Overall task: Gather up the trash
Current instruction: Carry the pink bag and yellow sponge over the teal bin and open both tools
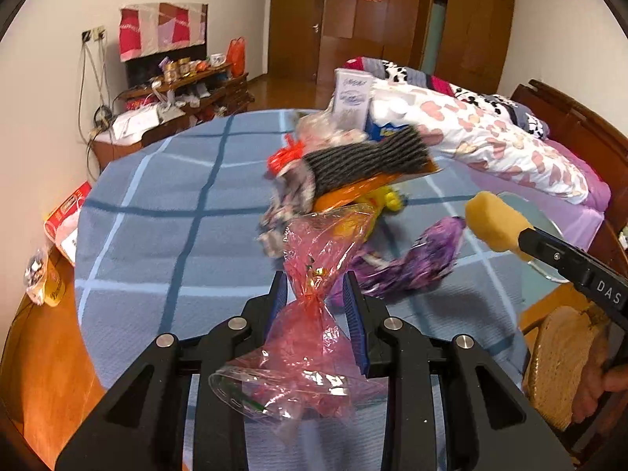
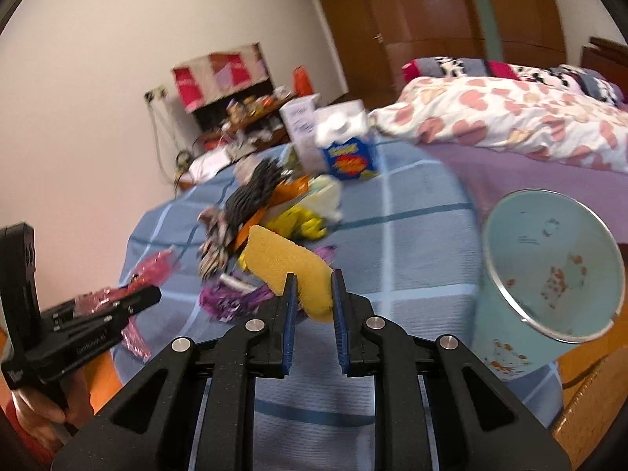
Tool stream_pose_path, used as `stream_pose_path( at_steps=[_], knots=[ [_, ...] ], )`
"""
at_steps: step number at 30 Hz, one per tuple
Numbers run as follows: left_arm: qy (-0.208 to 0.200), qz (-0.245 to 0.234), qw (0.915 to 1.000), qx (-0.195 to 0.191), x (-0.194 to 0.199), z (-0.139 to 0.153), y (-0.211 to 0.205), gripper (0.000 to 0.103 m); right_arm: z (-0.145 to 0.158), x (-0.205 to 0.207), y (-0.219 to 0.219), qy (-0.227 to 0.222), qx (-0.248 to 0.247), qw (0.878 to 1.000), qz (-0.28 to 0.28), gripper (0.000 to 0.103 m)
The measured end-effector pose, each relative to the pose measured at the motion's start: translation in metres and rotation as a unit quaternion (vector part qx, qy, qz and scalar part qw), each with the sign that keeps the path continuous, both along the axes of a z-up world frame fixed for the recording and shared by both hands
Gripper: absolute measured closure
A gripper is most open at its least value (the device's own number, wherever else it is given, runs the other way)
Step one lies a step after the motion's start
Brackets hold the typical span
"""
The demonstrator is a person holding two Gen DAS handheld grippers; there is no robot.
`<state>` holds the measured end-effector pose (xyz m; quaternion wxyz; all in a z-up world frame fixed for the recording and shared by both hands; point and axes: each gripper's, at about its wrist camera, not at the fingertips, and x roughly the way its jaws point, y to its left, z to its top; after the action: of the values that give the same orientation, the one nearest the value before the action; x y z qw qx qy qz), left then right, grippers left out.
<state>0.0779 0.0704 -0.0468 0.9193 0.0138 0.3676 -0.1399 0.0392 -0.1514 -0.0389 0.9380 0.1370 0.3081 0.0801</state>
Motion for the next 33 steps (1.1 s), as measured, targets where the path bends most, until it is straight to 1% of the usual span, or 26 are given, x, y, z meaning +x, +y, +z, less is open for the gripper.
stream_pose_path(
  at_steps=[6, 12, 17, 20, 24, 27, 31, 33],
  knots=[
    [-0.017, -0.029, 0.9994, -0.003, 0.001, 0.010, -0.039, 0.073, 0.006, -0.013, -0.037, -0.019, 0.016, 0.998, -0.054, 0.085],
    [-0.011, -0.052, 0.9985, -0.011, 0.004, 0.005, -0.077, 0.073, 0.002, -0.022, -0.067, -0.022, 0.026, 0.994, -0.101, 0.085],
    [-0.016, -0.075, 0.9970, -0.015, 0.005, 0.008, -0.105, 0.073, 0.001, -0.024, -0.087, -0.024, 0.012, 0.988, -0.153, 0.085],
    [-0.026, -0.095, 0.9951, -0.014, 0.004, 0.011, -0.124, 0.073, -0.003, -0.027, -0.104, -0.026, 0.004, 0.981, -0.193, 0.085],
    [-0.031, -0.124, 0.9916, -0.018, 0.004, 0.011, -0.153, 0.073, -0.012, -0.033, -0.129, -0.024, -0.004, 0.968, -0.252, 0.085],
    [-0.031, -0.148, 0.9883, -0.020, 0.005, 0.009, -0.177, 0.073, -0.024, -0.034, -0.152, -0.008, -0.013, 0.955, -0.295, 0.084],
    [-0.019, -0.177, 0.9836, -0.027, 0.009, 0.001, -0.210, 0.073, -0.038, -0.036, -0.179, 0.014, 0.004, 0.944, -0.328, 0.084],
    [-0.015, -0.185, 0.9824, -0.023, 0.011, -0.003, -0.226, 0.073, -0.044, -0.038, -0.189, 0.023, 0.006, 0.940, -0.341, 0.084]
  ],
)
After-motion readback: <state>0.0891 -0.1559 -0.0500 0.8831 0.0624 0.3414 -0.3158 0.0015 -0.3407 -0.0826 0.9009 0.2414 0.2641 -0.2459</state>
